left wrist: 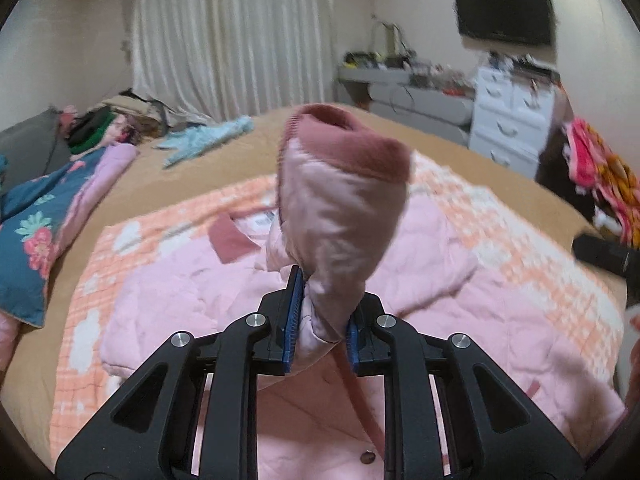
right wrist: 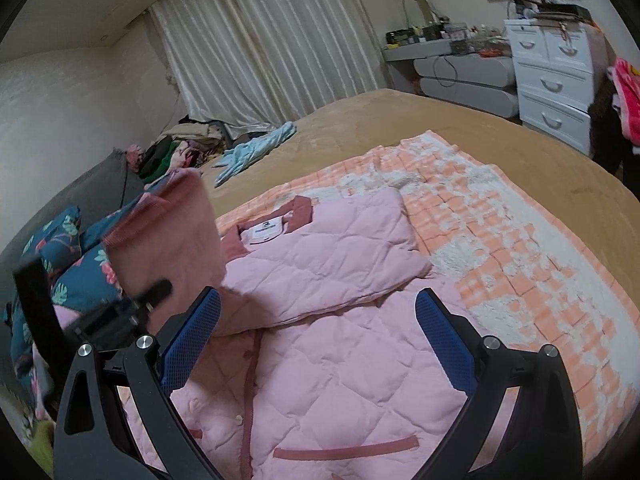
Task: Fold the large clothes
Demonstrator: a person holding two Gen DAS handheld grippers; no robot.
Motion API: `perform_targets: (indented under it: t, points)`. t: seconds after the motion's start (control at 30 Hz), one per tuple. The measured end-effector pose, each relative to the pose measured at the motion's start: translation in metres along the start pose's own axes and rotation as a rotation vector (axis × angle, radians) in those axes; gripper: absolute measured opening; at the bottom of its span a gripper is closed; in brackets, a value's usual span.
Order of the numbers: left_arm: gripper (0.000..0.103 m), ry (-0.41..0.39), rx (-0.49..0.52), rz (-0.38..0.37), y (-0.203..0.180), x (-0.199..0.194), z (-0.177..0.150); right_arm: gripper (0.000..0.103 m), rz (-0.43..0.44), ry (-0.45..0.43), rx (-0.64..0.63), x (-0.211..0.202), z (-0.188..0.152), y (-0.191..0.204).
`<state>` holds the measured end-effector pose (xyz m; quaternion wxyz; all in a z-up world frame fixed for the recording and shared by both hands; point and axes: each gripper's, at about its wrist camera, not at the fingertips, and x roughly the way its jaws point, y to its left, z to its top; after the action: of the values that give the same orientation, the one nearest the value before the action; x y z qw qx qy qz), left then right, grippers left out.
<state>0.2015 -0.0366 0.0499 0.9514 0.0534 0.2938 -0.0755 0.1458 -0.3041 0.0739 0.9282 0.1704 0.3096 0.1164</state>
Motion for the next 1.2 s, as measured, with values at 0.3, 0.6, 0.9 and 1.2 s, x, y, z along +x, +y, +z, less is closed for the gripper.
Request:
perform_targets:
  t: [0.3,0.6,0.9,1.2]
  points:
    - [0.028,0.171,0.156,-0.096,-0.034,0.043,-0.034,0.097,-0.043,0.010,0.068,0.003,0.000,-0.025]
    - [0.072,0.266,0.206,-0.175,-0.035,0.044,-0.064,0.097,-0.055,0.060,0.083,0.020,-0.005,-0.032]
    - [0.094,0.256,0.094,-0.214,0.025,0.022,-0.062,0.097,-0.032,0.191,0.042,0.064,-0.026,-0.011]
    - [0.094,0.219,-0.140,-0.063,0.130,0.034,-0.055,0.097,0.023,0.354,0.064,0.122,-0.062,0.011]
